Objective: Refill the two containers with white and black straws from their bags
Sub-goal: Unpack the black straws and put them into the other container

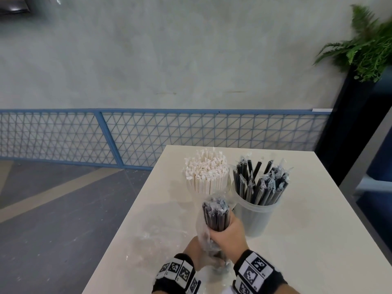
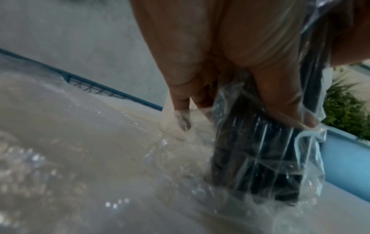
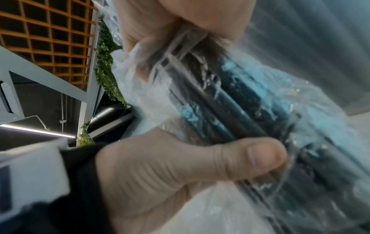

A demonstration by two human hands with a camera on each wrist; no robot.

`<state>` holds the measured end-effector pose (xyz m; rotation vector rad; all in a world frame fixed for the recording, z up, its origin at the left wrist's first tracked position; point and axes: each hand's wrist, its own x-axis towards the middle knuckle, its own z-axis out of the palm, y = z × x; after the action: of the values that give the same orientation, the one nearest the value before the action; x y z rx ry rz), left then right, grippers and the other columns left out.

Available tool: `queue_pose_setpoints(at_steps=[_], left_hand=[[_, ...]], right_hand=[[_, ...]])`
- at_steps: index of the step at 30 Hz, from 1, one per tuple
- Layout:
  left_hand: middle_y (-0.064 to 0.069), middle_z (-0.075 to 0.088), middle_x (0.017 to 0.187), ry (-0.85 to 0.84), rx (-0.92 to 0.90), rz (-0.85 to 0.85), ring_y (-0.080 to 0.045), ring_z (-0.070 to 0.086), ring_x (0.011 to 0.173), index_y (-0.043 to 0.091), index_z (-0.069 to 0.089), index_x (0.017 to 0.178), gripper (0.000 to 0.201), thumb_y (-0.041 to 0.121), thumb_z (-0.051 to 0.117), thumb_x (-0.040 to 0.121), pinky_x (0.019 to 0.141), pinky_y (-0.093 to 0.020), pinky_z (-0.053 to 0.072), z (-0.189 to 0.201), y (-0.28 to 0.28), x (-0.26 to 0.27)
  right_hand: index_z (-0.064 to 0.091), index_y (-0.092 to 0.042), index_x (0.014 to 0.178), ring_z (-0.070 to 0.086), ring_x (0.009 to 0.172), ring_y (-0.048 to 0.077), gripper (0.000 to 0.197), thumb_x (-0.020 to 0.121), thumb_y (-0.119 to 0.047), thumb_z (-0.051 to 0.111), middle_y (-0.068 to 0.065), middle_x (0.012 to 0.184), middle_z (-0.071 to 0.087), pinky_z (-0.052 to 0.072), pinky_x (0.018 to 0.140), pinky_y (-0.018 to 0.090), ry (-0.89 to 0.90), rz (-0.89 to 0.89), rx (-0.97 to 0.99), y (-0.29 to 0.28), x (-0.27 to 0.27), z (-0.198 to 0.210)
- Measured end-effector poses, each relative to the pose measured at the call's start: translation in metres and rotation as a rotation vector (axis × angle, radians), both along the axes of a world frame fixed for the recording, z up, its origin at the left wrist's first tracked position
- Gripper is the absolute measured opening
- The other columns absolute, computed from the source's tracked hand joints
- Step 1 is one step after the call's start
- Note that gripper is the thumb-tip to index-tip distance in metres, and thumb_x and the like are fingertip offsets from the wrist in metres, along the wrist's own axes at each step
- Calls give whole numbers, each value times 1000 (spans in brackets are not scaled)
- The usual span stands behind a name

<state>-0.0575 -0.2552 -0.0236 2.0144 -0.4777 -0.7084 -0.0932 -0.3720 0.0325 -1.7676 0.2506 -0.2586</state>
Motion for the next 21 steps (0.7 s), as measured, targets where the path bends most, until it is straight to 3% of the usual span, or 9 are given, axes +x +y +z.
queue_pose_setpoints(at_steps=[3, 5, 7, 9, 11, 15, 18, 21], left_hand=[[3, 66, 104, -79, -7, -28, -20, 62, 106, 41, 63, 91, 37, 16, 79, 69, 100, -32, 47, 1, 0, 1], [6, 66, 108, -84, -22, -18, -15, 61, 107, 47, 57, 92, 44, 16, 79, 69, 100, -31, 46, -1, 1, 4], [14, 65, 109, -60, -52, 0, -7, 60, 107, 36, 61, 101, 44, 24, 81, 65, 102, -29, 45, -3, 1, 6], [12, 65, 116, -7, -90, 27, -5, 60, 109, 23, 59, 118, 63, 34, 84, 61, 101, -29, 46, -10, 5, 10], [9, 65, 116, -10, -63, 79, -7, 60, 108, 17, 56, 122, 65, 31, 83, 65, 97, -23, 46, -14, 9, 12], [3, 67, 110, -37, -20, 203, -13, 62, 106, 12, 60, 115, 48, 26, 78, 73, 90, -22, 47, -18, 13, 16], [6, 65, 102, -56, -75, 287, -6, 62, 94, 10, 61, 109, 32, 18, 72, 80, 74, -6, 47, -11, 14, 17], [-7, 69, 98, -24, -196, 416, -7, 65, 84, 3, 65, 98, 21, 5, 71, 79, 67, -8, 49, -6, 16, 21]], right_hand=[[59, -28, 79, 66, 66, -7, 36, 63, -3, 81, -11, 73, 67, 52, 58, 13, -19, -12, 76, -10, 4, 12], [61, -24, 77, 67, 66, -1, 34, 63, 0, 81, -10, 71, 69, 54, 58, 17, -51, -48, 125, -18, 8, 19], [63, -20, 81, 68, 74, 8, 32, 64, 1, 80, -7, 76, 70, 56, 64, 22, -83, -79, 188, -24, 12, 27], [65, -15, 87, 69, 81, 14, 30, 65, -1, 80, -1, 83, 71, 57, 72, 29, -118, -100, 242, -29, 13, 39], [65, -7, 92, 68, 85, 20, 30, 66, -1, 79, 5, 88, 71, 56, 76, 34, -176, -124, 302, -34, 15, 55], [62, -2, 97, 66, 85, 25, 30, 70, 0, 75, 8, 91, 68, 54, 77, 37, -290, -199, 434, -55, 22, 92], [59, 1, 98, 64, 79, 25, 29, 72, 3, 71, 9, 86, 65, 53, 74, 40, -366, -260, 527, -71, 28, 114], [56, 9, 106, 63, 78, 22, 39, 72, 0, 73, 9, 86, 63, 52, 69, 34, -445, -308, 508, -83, 27, 133]])
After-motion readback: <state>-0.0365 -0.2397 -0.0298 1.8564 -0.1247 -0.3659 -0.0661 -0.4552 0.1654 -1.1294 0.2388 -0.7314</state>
